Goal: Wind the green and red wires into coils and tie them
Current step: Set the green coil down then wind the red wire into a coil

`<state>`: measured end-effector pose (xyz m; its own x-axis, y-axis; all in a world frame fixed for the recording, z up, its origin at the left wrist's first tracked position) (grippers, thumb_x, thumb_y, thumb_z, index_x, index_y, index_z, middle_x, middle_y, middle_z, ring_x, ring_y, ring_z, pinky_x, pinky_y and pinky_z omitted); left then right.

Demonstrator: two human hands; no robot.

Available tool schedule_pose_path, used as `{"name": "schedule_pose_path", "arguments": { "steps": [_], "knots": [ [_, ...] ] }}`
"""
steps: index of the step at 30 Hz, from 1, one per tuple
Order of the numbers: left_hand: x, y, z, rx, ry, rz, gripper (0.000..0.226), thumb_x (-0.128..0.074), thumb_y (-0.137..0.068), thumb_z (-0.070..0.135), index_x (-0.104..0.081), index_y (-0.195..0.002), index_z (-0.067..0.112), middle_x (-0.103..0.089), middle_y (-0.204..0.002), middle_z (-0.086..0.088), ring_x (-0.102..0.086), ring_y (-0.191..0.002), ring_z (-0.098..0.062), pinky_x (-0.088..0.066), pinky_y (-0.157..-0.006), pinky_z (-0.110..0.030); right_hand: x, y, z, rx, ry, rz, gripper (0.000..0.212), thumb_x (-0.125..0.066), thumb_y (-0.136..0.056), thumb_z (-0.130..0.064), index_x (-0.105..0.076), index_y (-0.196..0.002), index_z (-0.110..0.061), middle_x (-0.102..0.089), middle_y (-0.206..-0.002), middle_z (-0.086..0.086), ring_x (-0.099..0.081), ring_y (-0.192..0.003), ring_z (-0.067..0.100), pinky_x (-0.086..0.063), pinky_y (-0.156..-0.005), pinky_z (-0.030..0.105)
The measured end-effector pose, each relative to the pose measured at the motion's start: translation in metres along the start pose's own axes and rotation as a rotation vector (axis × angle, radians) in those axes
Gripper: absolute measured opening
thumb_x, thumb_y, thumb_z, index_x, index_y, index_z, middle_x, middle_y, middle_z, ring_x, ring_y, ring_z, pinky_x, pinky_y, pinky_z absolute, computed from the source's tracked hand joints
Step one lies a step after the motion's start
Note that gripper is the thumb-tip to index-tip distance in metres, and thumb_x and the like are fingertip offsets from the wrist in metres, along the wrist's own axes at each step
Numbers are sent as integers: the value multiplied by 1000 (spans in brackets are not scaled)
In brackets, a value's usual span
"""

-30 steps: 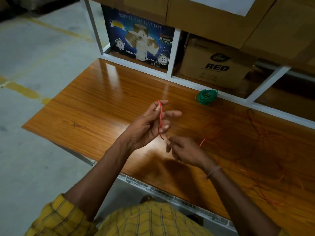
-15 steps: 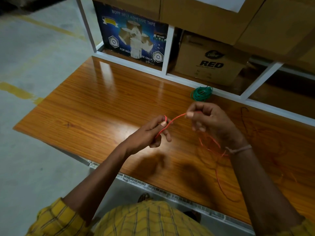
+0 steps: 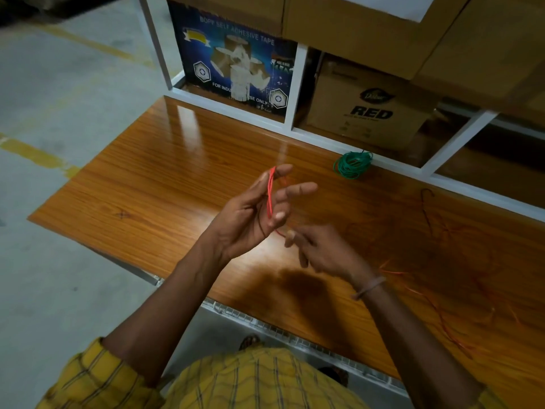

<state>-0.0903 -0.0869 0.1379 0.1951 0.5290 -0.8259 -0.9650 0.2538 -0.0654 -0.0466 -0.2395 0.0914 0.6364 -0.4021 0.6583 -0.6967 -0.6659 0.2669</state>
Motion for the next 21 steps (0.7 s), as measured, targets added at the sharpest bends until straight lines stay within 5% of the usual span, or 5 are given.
{"name": "schedule_pose_path", "arguments": {
  "steps": [3, 6, 10, 12, 21],
  "knots": [
    [11, -10, 2, -47, -175, 150, 31, -29, -116, 30, -42, -142, 17, -56, -150, -29, -75, -92, -24, -63, -81, -29, -15, 17, -7, 115, 344, -89, 38, -43, -97, -61, -66, -109, -35, -72, -78, -4, -70, -78, 16, -57, -80, 41],
    [28, -13, -3, -77, -569, 315, 29, -34, -116, 29, -37, -142, 17, -60, -146, -21, -77, -101, -35, -64, -90, -38, -4, 32, -21, 189, 361, -193, 23, -63, -93, -51, -68, -106, -33, -62, -65, -13, -65, -72, 12, -55, -72, 39],
    [33, -11, -17, -21, -1308, 287, 23, -41, -114, 38, -39, -129, 21, -67, -123, -15, -78, -76, -28, -63, -81, -57, 39, 42, -40, 223, 169, -171, 5, -73, -93, -26, -72, -90, -22, -67, -65, -2, -63, -64, 15, -51, -64, 39],
    [32, -9, -23, 35, -1526, 264, 21, -41, -114, 39, -41, -127, 23, -72, -104, -2, -73, -61, -20, -60, -77, -50, 63, 42, -41, 232, 52, -133, 9, -71, -96, -23, -72, -88, -18, -68, -74, 5, -63, -67, 20, -50, -62, 38],
    [8, 7, -34, 206, -687, 49, 39, -27, -116, 25, -53, -135, 3, -64, -90, -20, -21, -45, -15, -23, -44, -23, 123, 20, -3, 155, -411, 240, 12, -68, -99, -22, -70, -100, -10, -57, -78, 3, -49, -62, 8, -41, -55, 20]
  ]
}}
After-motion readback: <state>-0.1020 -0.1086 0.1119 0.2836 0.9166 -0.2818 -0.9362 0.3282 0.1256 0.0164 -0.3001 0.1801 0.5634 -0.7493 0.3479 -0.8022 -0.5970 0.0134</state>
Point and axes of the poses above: each hand's wrist, its own y-axis away from the middle knuckle, its own x-axis out of the back of the hand, z = x × y, the point moved 5 cm from there along -y, towards the middle knuckle
